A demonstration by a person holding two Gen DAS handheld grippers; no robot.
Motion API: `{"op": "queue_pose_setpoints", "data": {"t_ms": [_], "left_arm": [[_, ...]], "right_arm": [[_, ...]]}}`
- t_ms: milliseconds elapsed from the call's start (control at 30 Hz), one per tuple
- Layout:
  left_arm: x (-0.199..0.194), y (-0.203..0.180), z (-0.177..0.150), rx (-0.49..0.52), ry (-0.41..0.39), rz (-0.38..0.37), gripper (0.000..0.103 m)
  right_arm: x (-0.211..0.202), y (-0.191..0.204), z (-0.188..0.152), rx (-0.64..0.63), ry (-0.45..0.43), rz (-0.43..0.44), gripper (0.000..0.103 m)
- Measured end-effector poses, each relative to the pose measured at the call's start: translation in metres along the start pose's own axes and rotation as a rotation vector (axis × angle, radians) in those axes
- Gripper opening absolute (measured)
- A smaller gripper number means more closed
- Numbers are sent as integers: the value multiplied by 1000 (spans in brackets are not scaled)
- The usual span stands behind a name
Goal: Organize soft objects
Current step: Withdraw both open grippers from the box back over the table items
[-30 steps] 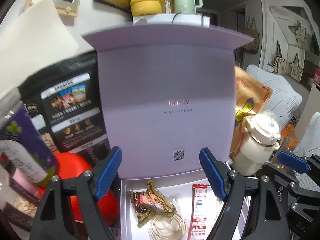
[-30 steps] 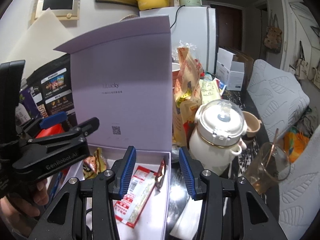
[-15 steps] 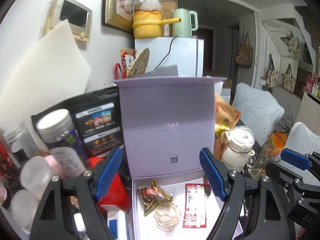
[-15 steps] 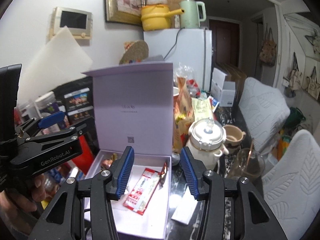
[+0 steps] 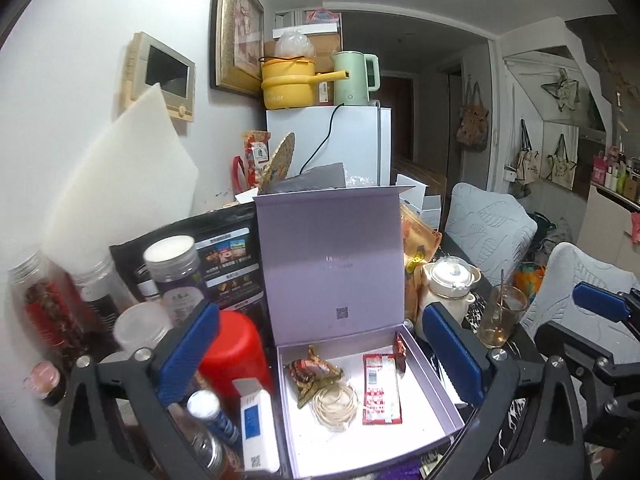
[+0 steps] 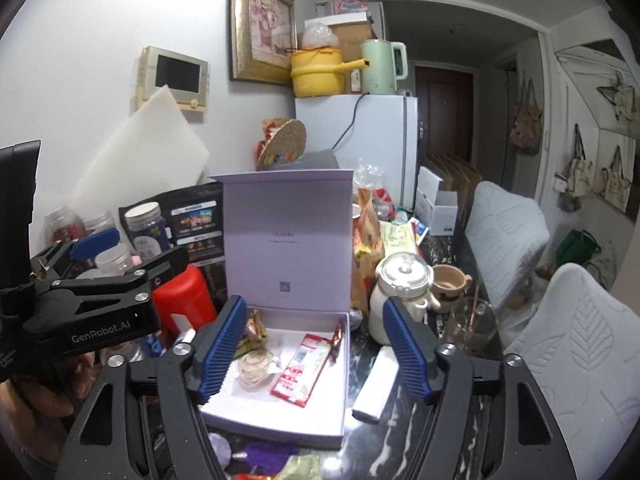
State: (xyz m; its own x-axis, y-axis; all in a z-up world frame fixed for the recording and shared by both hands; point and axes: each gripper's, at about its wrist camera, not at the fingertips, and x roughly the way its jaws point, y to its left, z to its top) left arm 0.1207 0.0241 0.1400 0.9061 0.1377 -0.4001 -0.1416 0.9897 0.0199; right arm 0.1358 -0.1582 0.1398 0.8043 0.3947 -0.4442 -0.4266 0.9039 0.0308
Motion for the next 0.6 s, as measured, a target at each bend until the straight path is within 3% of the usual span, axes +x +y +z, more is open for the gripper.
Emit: {"op": "queue_pose_setpoints", "data": {"t_ms": [200,600], "left_arm": [[-27,5,-9,-1,-10,-12,103],[-79,17,-40,6,-7,-26,103]], "right_arm": [[-34,9,-11,9,-35,-11,86],[-82,32,-46,17,-41,-18,89]]}}
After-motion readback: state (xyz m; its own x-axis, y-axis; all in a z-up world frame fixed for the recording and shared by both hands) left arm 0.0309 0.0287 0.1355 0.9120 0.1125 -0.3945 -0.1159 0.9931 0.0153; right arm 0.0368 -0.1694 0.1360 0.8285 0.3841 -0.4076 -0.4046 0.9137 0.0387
